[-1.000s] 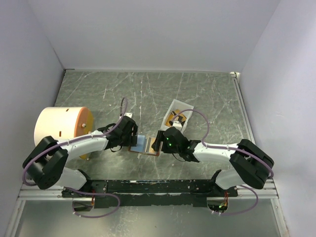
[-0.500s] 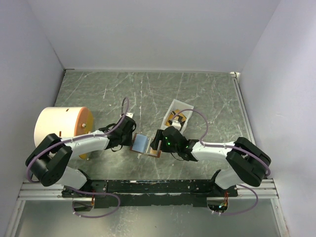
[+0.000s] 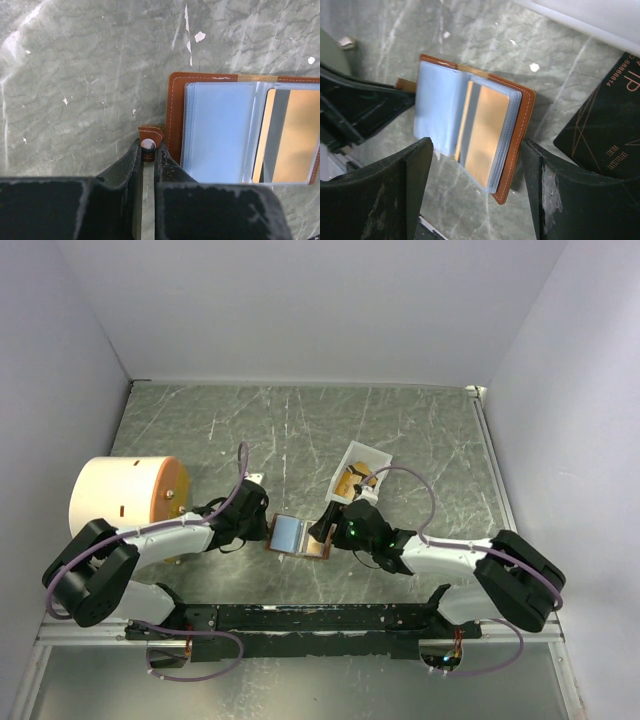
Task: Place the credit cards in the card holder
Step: Close the card holder at the center of the board.
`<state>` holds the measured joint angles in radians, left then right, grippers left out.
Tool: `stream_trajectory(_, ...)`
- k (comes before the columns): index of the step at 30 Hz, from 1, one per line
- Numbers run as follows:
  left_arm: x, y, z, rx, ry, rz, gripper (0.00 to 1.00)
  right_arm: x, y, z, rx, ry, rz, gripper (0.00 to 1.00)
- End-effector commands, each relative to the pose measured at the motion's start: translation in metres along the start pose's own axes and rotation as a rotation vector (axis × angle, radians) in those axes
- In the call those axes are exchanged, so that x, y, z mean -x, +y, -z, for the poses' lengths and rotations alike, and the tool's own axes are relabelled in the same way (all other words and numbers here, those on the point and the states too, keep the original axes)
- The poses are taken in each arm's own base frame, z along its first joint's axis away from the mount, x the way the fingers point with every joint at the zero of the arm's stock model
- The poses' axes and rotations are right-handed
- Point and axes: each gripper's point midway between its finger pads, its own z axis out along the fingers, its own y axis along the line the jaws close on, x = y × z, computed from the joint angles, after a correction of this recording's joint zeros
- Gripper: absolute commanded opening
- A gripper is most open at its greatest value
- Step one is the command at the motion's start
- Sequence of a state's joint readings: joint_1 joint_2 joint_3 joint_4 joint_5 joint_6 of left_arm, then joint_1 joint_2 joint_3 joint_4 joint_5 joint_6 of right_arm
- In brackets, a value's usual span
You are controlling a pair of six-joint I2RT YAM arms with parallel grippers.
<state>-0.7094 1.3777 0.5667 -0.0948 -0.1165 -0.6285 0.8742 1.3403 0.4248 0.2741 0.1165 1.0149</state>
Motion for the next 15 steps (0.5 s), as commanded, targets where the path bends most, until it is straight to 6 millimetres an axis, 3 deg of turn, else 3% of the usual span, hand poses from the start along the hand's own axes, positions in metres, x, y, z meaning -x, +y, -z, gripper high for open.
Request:
stream_trajectory(1, -0.004, -0.029, 0.005, -0.14, 0.022, 0.045, 0.07, 0.021, 0.041, 0.014, 0.168, -0.063, -0.048, 0.71)
stream_trajectory(9, -0.004, -0.052, 0.007, -0.237, 0.036, 0.081, 0.07, 0.023, 0.073, 0.02, 0.308, -0.044, -0.05, 0.7)
stream_trajectory(15, -0.008, -0.065, 0.011, -0.297, 0.045, 0.111, 0.07, 0.012, 0.088, 0.01, 0.371, 0.024, -0.011, 0.65)
